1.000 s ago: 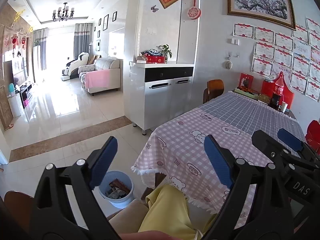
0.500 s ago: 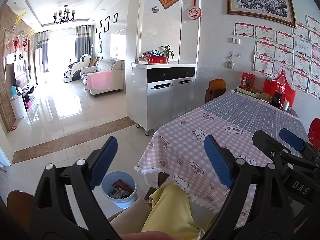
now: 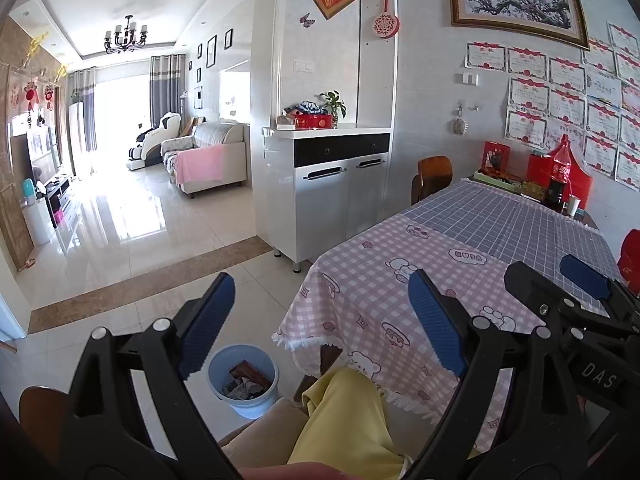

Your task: Collect trash

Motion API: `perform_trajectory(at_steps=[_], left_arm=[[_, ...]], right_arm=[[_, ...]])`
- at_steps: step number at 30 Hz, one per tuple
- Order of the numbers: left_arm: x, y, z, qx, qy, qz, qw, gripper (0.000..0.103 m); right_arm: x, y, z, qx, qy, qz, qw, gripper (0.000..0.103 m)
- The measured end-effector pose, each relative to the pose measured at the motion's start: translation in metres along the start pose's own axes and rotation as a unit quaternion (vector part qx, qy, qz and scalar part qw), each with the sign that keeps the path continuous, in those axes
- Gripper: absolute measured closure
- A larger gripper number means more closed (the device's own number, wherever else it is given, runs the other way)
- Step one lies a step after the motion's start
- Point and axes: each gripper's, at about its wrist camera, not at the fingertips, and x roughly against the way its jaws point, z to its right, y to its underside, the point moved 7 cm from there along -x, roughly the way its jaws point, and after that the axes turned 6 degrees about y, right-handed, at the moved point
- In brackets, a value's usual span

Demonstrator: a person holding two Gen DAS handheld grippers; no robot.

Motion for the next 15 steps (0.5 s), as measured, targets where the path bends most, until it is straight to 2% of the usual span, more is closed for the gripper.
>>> perform_trajectory(at_steps=[15], left_arm=[[0.0019, 0.0052, -0.0006, 0.003, 0.001, 0.0, 1.0, 0.016]], right_arm=[[-0.0002, 0.0041, 0.0024, -0.005, -0.004, -0.004, 1.0, 0.009]])
